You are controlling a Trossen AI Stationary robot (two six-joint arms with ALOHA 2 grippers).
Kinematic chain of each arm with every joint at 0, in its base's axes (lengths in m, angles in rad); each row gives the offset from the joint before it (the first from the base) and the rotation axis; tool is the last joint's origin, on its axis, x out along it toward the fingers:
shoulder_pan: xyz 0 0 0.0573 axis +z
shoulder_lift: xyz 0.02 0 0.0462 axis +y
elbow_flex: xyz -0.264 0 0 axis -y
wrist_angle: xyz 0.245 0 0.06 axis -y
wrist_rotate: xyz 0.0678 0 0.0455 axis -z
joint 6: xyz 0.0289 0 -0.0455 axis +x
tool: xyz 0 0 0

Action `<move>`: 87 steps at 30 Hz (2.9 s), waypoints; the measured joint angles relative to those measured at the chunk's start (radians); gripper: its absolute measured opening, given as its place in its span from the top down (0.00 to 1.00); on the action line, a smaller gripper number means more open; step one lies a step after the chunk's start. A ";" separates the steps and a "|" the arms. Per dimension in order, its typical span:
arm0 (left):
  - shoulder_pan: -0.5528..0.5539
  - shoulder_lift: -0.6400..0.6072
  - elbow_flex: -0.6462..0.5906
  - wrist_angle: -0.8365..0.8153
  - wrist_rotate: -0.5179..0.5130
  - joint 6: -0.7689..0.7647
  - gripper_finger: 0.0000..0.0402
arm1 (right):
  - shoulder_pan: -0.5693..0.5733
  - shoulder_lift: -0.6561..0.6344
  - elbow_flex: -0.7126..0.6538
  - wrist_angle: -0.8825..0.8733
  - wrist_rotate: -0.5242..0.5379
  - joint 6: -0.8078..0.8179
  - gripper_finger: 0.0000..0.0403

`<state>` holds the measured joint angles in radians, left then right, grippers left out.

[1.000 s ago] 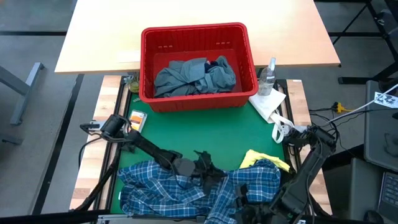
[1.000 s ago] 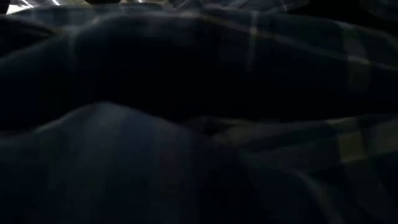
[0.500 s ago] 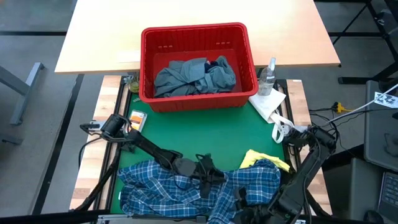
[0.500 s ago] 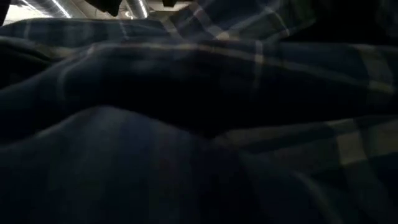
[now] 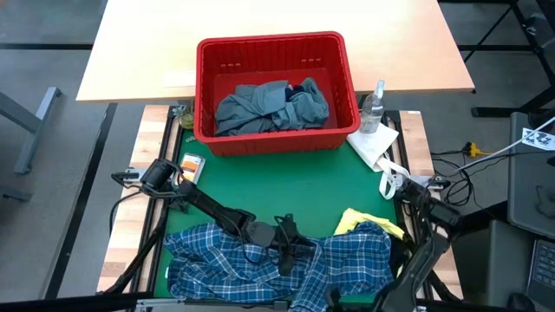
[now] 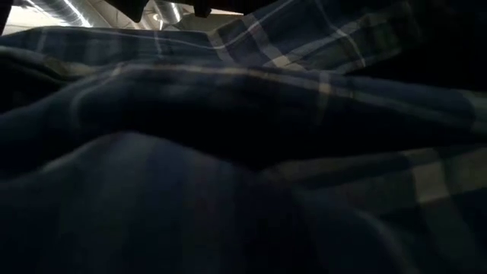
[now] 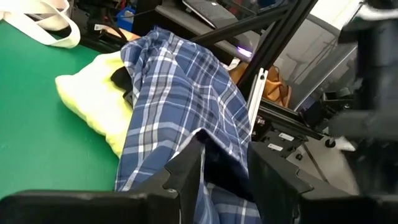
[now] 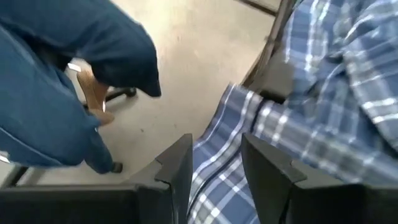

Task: Fold Laundry from Bin
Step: Fold the blue shirt

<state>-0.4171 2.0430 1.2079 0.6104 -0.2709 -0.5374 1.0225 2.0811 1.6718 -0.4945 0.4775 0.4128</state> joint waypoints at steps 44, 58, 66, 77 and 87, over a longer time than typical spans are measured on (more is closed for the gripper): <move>0.000 0.000 0.000 0.013 0.001 0.034 0.69 | -0.099 0.160 0.004 -0.285 -0.246 0.001 0.88; -0.028 -0.014 0.000 0.023 0.003 0.261 0.69 | -0.099 0.167 0.212 -0.564 -0.266 -0.023 0.99; -0.075 -0.084 0.000 -0.069 -0.007 0.373 0.70 | -0.099 0.164 0.414 -0.838 -0.200 0.000 0.99; -0.155 -0.138 0.000 -0.416 -0.113 0.323 0.70 | -0.091 0.163 0.576 -1.072 -0.192 0.033 0.99; -0.174 -0.131 0.000 -0.729 -0.163 0.071 0.70 | -0.063 0.161 0.581 -1.077 -0.244 0.067 0.99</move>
<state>-0.5908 1.9121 1.2076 -0.1187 -0.4336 -0.4663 0.9592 2.2425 2.2528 -1.5715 0.2337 0.4796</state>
